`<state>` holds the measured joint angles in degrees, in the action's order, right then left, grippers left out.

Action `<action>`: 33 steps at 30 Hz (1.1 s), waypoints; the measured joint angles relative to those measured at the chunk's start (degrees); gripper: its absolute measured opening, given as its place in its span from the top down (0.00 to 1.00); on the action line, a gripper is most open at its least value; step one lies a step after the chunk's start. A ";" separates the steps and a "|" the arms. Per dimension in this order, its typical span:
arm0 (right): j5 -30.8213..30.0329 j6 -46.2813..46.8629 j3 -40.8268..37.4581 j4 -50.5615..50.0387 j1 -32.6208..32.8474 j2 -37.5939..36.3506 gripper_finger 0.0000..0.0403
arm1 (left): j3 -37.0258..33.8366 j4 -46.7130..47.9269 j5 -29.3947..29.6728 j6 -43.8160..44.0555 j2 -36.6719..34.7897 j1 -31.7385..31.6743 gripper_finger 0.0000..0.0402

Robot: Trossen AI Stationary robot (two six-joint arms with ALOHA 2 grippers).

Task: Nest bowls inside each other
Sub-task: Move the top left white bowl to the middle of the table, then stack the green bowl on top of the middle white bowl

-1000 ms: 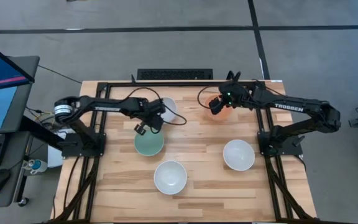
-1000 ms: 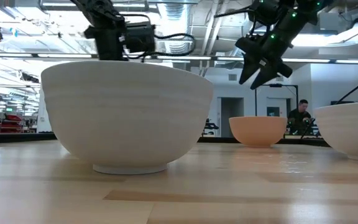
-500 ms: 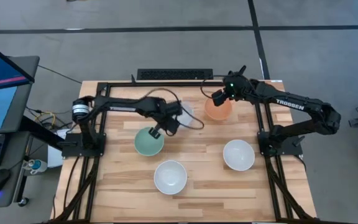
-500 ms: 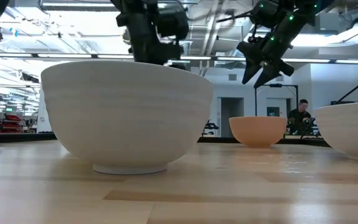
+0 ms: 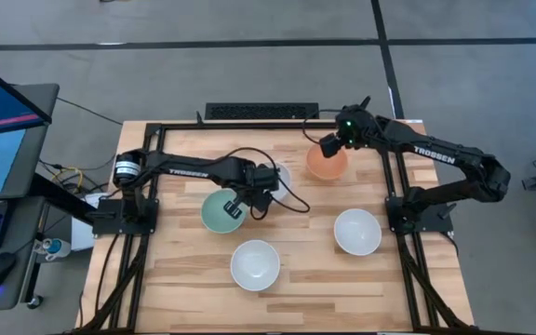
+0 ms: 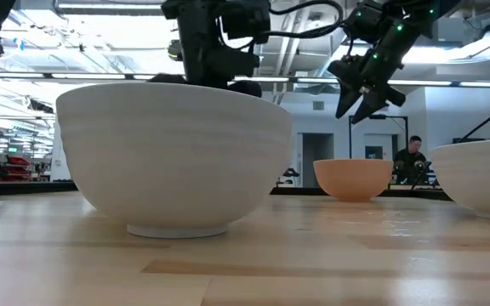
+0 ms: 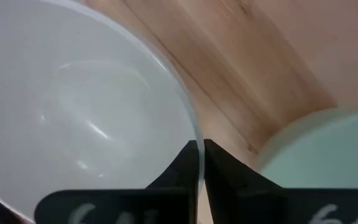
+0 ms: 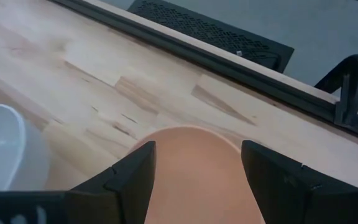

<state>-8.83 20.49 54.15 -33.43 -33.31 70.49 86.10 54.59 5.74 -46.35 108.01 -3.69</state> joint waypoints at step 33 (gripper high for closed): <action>1.24 1.71 0.00 -0.46 -0.58 -0.02 0.35 | 7.96 7.51 0.74 16.69 4.57 1.53 0.57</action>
<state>-7.60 22.20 54.15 -33.89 -33.89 70.48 94.06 62.11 6.48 -29.66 112.57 -2.16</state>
